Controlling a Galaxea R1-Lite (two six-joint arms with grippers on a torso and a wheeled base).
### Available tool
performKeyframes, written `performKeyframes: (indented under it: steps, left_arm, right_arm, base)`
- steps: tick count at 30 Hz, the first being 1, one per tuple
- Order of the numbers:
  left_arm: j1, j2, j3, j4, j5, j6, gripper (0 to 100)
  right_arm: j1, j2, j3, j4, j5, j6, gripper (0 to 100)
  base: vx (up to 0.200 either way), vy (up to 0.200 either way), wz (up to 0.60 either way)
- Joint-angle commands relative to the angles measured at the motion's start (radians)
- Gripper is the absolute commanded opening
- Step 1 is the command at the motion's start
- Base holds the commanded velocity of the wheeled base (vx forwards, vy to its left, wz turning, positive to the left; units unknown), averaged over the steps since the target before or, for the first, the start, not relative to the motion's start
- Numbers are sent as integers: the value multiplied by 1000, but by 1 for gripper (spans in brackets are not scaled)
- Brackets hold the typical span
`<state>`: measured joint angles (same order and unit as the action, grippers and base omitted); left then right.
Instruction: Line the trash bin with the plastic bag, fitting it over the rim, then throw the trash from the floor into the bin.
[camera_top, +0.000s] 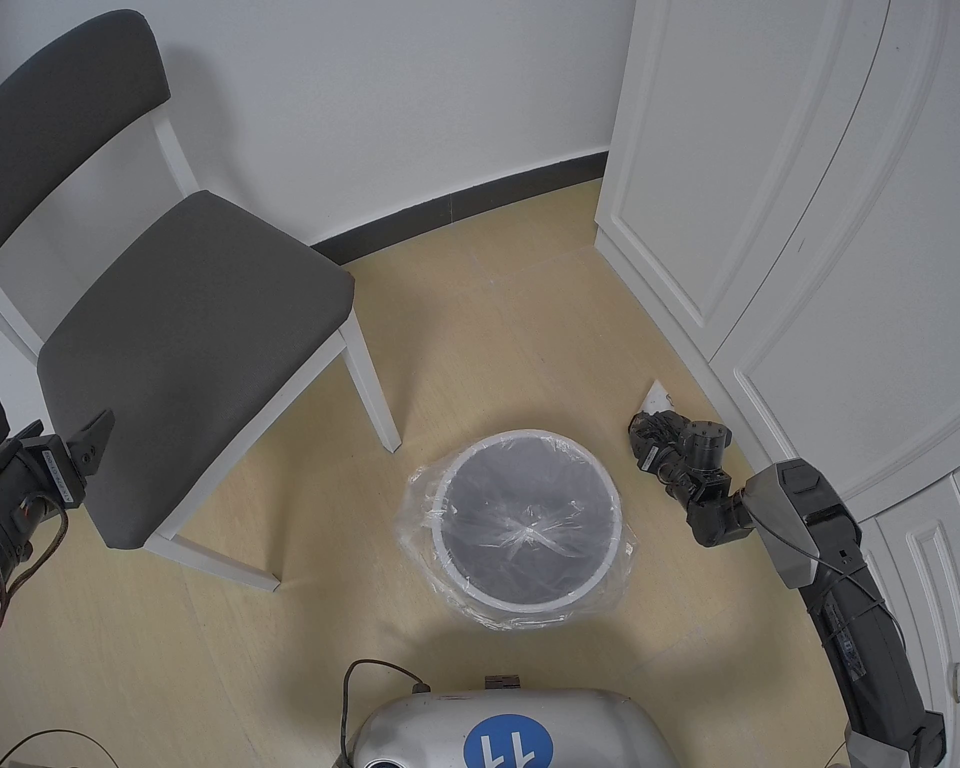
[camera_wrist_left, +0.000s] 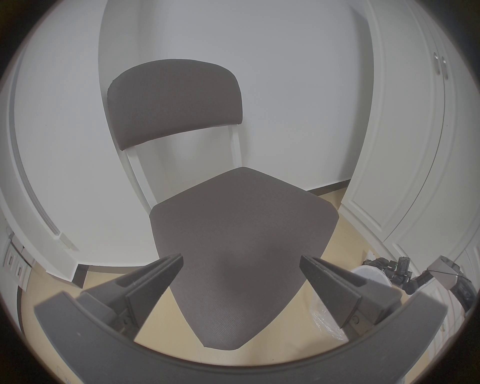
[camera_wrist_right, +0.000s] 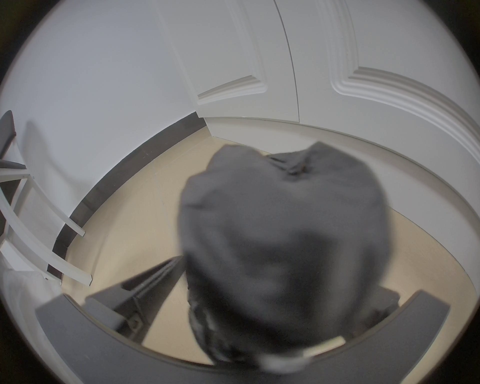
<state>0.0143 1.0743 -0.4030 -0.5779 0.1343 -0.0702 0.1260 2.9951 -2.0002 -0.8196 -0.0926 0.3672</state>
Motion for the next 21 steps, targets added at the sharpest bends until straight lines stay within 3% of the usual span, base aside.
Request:
performKeyframes:
  steps: [1,13,17,18,20,21]
  left_arm:
    - [1,0,0,0,1,0,100]
    - [0,-25,21,1,-2,30,100]
    - [-13,-45,46,4,-7,50,100]
    - [-30,-60,50,9,-10,52,100]
    - [-59,-73,50,10,-12,52,100]
    - [-71,-77,52,12,-15,52,100]
  right_arm:
    - [-2,-1,0,-1,1,2,0]
    - [-6,-22,0,-36,-1,13,0]
    - [-6,-96,90,-24,25,58,0]
    - [-3,-147,156,-23,71,110,0]
    - [-5,-174,192,-23,96,127,0]
    - [-9,-254,296,-23,132,142,0]
  base:
    - [0,0,0]
    - [0,0,0]
    - [0,0,0]
    - [0,0,0]
    - [0,0,0]
    - [0,0,0]
